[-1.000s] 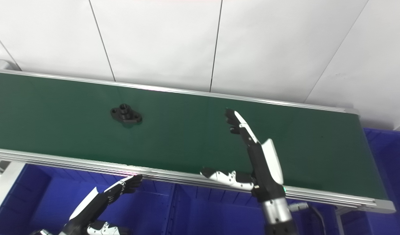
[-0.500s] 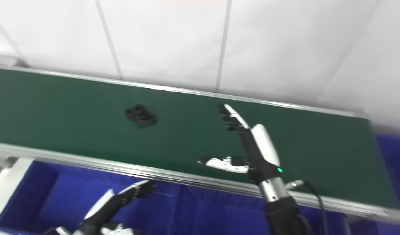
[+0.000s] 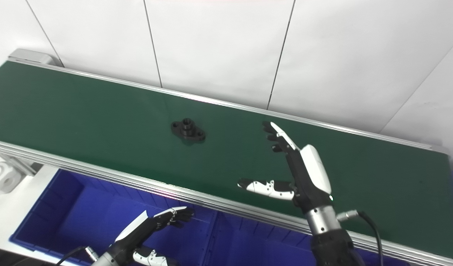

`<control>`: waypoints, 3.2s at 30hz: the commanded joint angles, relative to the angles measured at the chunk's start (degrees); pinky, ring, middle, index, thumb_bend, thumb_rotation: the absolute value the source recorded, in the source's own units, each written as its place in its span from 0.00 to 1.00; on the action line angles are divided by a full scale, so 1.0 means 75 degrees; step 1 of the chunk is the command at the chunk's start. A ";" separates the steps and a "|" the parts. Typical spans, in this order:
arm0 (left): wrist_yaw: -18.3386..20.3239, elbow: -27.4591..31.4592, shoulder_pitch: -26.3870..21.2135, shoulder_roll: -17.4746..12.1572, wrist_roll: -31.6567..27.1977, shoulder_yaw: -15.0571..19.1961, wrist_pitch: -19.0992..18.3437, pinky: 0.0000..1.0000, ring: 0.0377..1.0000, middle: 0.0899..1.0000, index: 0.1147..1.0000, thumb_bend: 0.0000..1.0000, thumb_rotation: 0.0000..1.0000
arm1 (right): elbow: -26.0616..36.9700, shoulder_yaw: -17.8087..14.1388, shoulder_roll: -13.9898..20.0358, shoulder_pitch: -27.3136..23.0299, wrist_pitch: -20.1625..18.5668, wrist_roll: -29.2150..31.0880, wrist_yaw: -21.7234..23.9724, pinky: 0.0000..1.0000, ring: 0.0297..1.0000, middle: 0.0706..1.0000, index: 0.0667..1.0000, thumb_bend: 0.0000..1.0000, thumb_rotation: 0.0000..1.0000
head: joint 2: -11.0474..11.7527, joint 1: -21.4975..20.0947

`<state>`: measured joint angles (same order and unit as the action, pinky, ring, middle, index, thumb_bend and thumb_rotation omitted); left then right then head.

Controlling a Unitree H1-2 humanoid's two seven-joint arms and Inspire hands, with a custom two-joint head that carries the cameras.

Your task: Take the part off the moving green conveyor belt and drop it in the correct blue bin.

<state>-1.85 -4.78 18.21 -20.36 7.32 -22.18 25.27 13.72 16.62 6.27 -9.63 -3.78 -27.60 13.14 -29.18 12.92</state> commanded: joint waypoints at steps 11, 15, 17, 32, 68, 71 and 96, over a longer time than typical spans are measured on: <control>-0.0451 0.0015 -0.0060 -0.0305 0.0029 -0.0146 0.0221 0.73 0.79 0.82 0.81 0.93 0.54 | -0.0518 0.0462 -0.0392 -0.1029 -0.0548 -0.0726 0.0000 0.74 0.83 0.87 0.90 0.76 0.35 | 0.0160 -0.0734; -0.0555 -0.0017 -0.0083 -0.0377 -0.0086 -0.0232 0.0221 0.74 0.80 0.82 0.81 0.91 0.52 | -0.0901 0.0625 -0.0518 -0.1320 -0.0649 -0.0965 -0.0050 0.72 0.82 0.87 0.90 0.77 0.39 | 0.0243 -0.1028; -0.0662 -0.0042 -0.0082 -0.0407 -0.0058 -0.0266 0.0221 0.74 0.80 0.82 0.81 0.92 0.52 | -0.1117 0.0702 -0.0575 -0.1460 -0.0651 -0.1085 -0.0120 0.71 0.81 0.86 0.89 0.77 0.40 | 0.0272 -0.1129; -0.1234 -0.0197 -0.0225 -0.0818 -0.0151 -0.0679 0.0221 0.74 0.81 0.82 0.79 0.93 0.53 | -0.2790 0.1028 -0.0959 -0.2521 -0.0826 -0.1592 -0.0327 0.75 0.83 0.87 0.90 0.78 0.45 | 0.0302 -0.2499; -0.1980 -0.0434 -0.0541 -0.1007 -0.0020 -0.1238 0.0221 0.75 0.82 0.83 0.80 0.94 0.54 | -0.5699 0.2083 -0.0596 -0.3843 -0.0594 -0.2200 -0.0646 0.75 0.80 0.83 0.85 0.82 0.28 | 0.0423 -0.2867; -0.1964 -0.0423 -0.0543 -0.1006 -0.0041 -0.1242 0.0222 0.76 0.82 0.83 0.80 0.94 0.54 | -0.5847 0.2278 -0.0564 -0.3821 -0.0574 -0.2332 -0.0705 0.74 0.79 0.83 0.84 0.82 0.28 | 0.0402 -0.2865; -0.2061 -0.0265 -0.0454 -0.1004 -0.0003 -0.1247 0.0222 0.75 0.81 0.82 0.80 0.95 0.55 | -0.5959 0.2892 -0.0235 -0.3286 -0.0123 -0.2467 -0.1385 0.36 0.38 0.49 0.48 0.51 0.00 | 0.0245 -0.2839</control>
<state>-16.09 -8.39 14.60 -26.96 6.91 -31.65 25.27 -31.26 37.21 4.42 -35.30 -6.12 -45.53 0.63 -27.33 -8.44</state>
